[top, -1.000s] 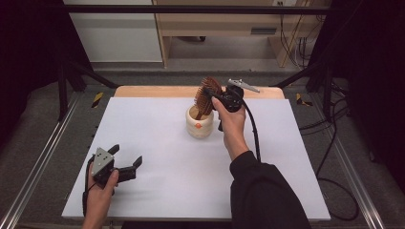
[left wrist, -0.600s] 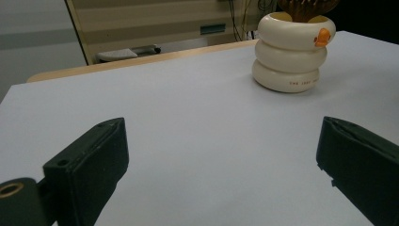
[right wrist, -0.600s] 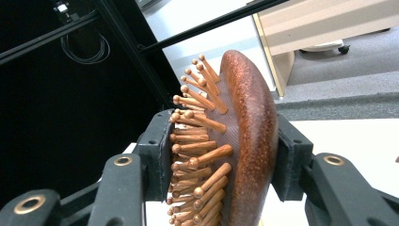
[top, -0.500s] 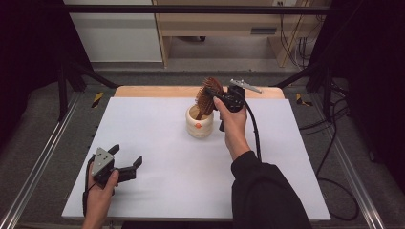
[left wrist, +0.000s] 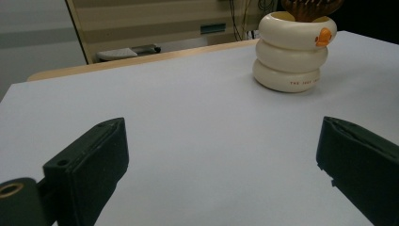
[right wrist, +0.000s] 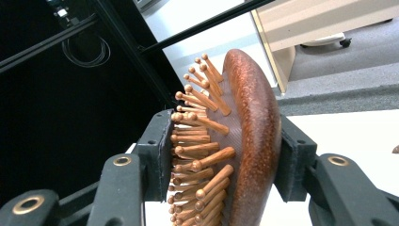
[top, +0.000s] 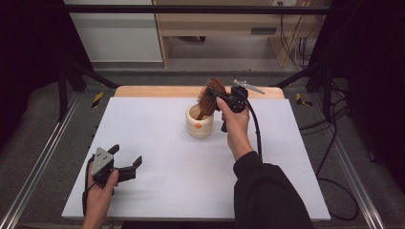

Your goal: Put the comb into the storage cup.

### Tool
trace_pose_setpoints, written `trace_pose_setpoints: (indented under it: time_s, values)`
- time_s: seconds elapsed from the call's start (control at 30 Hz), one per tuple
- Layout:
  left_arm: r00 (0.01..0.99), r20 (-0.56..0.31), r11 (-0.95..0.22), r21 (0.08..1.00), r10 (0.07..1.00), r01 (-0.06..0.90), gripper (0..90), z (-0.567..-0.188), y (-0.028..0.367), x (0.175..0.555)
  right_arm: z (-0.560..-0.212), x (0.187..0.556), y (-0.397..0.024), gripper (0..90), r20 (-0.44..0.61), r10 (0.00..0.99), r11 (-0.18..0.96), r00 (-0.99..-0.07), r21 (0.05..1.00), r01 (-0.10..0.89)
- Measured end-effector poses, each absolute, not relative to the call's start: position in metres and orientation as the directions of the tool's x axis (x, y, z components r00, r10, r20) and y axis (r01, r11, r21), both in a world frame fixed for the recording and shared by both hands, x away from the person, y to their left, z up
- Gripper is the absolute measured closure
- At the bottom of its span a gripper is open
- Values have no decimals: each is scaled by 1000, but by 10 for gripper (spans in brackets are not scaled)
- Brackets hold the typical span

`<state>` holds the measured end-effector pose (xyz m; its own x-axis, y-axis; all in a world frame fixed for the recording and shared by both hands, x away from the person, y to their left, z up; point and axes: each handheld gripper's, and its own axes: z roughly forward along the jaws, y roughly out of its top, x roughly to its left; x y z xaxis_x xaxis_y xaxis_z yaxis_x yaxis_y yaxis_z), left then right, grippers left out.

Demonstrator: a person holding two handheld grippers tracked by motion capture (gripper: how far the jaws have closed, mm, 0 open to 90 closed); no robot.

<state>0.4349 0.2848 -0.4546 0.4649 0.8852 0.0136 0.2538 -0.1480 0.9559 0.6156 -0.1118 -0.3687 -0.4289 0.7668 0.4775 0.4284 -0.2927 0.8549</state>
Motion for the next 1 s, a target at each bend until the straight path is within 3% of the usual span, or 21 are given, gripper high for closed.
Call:
trace_pose_setpoints:
  time_s: [1.0]
  values:
    - [467, 14, -150, 955, 884, 256, 30, -455, 284, 436, -372, 617, -118, 463, 493, 766, -307, -412, 844, 439]
